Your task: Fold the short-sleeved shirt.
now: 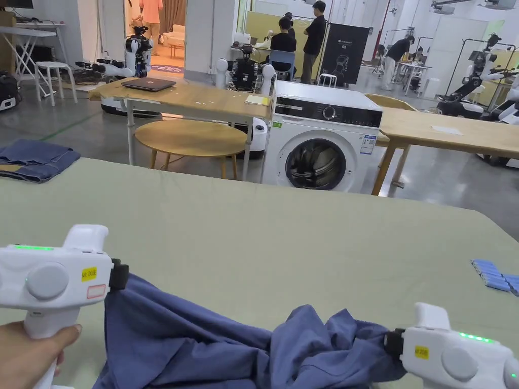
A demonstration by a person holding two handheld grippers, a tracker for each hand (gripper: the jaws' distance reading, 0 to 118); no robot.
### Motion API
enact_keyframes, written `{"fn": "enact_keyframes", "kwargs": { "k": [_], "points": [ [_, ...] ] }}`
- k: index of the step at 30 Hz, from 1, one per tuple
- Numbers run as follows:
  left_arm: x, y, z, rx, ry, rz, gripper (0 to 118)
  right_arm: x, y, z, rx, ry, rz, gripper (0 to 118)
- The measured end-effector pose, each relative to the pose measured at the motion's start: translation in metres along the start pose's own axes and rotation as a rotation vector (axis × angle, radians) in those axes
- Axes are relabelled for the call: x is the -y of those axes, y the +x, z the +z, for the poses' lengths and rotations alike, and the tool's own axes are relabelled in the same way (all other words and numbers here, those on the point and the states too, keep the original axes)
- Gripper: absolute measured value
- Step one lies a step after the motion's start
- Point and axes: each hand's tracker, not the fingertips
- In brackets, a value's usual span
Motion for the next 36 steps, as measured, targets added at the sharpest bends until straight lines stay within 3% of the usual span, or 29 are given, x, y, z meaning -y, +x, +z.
{"fn": "enact_keyframes", "kwargs": {
  "k": [8, 14, 17, 29, 36],
  "points": [
    [-0.059, -0.020, 0.045, -0.078, 0.115, -0.023, 0, -0.083, -0.003, 0.063, 0.030, 0.252, 0.053, 2],
    [-0.114, -0.037, 0.064, -0.148, 0.168, -0.050, 0, -0.146, -0.027, 0.084, 0.069, 0.323, 0.095, 2],
    [-0.138, -0.045, 0.072, -0.158, 0.191, -0.028, 0, -0.174, -0.041, 0.093, 0.113, 0.393, 0.162, 2],
    [-0.222, -0.094, 0.090, -0.278, 0.283, 0.033, 0, -0.281, -0.038, 0.113, 0.194, 0.501, 0.117, 2],
    [-0.239, -0.105, 0.083, -0.287, 0.302, 0.030, 0, -0.302, -0.035, 0.105, 0.218, 0.502, 0.121, 2]
  ]
}}
